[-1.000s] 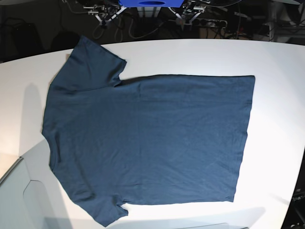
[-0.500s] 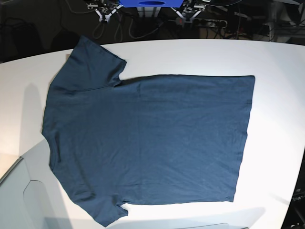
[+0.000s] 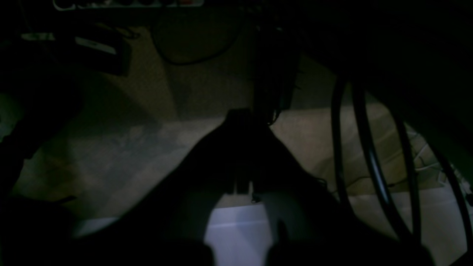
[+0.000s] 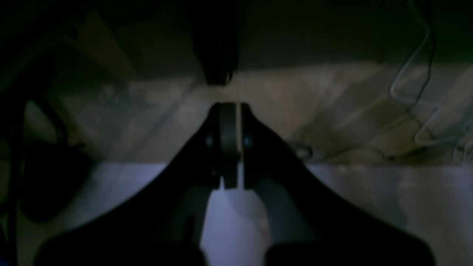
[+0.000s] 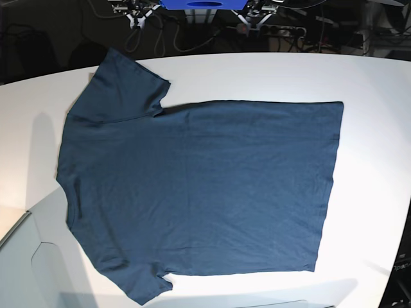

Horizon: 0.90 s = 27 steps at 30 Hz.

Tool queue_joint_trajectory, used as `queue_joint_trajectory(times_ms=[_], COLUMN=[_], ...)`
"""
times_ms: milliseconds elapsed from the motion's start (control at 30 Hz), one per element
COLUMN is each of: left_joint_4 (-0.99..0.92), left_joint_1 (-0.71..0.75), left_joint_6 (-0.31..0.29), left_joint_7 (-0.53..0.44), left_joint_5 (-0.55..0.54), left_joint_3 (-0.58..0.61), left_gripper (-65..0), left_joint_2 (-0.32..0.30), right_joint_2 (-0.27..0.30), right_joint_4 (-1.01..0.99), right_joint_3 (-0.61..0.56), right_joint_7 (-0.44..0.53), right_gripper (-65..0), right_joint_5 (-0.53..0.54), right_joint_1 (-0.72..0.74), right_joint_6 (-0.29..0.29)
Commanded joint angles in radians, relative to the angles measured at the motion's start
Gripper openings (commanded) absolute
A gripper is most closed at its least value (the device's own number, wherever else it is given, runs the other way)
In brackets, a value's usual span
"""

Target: Fold the T-shirt properly

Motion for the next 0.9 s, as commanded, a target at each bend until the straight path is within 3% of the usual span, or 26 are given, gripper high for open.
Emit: queue_joint_trajectory(times_ms=[0,333,667,867], left_joint_4=[0.004,0.025,0.269,0.470], left_joint_1=[0.007,0.032,0.179,0.313], left_joint_6=[-0.001,-0.002,-0.002,-0.002], left_joint_7=[0.001,-0.001,0.007,0.007], left_joint_5=[0.003,-0.003,-0.005,-0.008], left_joint_3=[0.002,0.002,0.002,-0.004], left_gripper=[-64.8,-64.8,-64.8,-64.8], left_joint_2=[0.000,-0.008,-0.008,-0.034], right_joint_2=[0.002,0.011,0.037,0.077], right_joint_4=[0.016,0.216,0.248,0.521], right_joint_3=[-0.001,0.004,0.001,0.001], right_joint_7=[-0.014,-0.057,-0.062,-0.089], right_gripper=[-64.9,-64.9,-64.9,-64.9], right_joint_5=[-0.001,0.002,0.002,-0.001], right_joint_1=[-0.006,-0.096,-0.118,-0.270], right_joint_6=[0.021,0.020,0.021,0.021])
